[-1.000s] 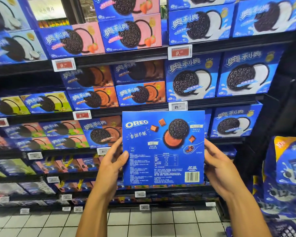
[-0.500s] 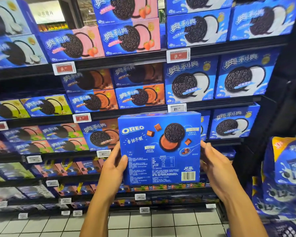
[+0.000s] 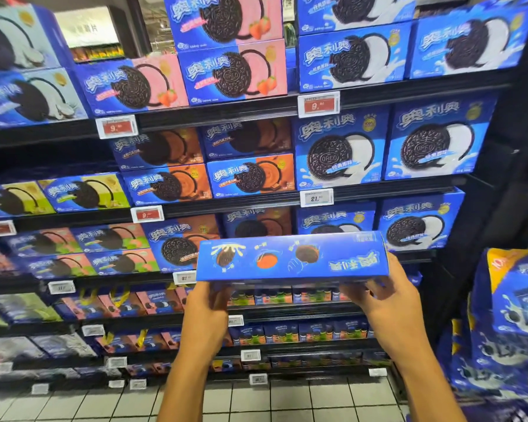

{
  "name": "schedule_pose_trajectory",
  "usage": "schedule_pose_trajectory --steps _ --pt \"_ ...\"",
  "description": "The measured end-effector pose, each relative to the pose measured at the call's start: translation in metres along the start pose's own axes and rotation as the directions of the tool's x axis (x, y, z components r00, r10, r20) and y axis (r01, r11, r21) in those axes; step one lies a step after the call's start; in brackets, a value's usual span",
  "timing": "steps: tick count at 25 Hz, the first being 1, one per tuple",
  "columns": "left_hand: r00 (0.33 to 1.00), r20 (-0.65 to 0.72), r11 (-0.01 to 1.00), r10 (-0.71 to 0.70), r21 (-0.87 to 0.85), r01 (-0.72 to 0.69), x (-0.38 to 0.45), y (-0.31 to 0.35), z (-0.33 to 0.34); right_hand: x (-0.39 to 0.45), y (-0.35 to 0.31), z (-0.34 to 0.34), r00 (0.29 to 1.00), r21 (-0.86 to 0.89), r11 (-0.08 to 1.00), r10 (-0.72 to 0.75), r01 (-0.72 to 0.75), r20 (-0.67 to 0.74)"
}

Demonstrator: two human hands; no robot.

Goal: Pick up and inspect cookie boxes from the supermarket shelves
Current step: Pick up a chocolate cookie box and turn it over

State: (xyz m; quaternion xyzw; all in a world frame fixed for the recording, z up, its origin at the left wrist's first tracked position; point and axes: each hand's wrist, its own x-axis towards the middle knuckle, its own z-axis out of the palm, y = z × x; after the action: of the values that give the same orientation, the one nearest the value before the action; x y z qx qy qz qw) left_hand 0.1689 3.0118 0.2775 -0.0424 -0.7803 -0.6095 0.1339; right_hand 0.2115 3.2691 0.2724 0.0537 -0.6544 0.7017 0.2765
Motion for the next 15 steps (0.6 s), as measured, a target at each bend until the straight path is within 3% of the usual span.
schedule_pose_trajectory --steps 6,15 --pt "0.995 -0.009 0.992 0.103 0.075 -0.102 -0.001 0.000 -0.004 -0.002 -0.011 0.002 0.997 -0.050 0.996 -0.068 0.070 0.039" --pt "0.999 0.032 1.000 0.008 0.023 -0.008 -0.005 -0.004 -0.010 -0.004 0.000 -0.003 0.999 -0.063 0.998 -0.011 0.014 0.042"
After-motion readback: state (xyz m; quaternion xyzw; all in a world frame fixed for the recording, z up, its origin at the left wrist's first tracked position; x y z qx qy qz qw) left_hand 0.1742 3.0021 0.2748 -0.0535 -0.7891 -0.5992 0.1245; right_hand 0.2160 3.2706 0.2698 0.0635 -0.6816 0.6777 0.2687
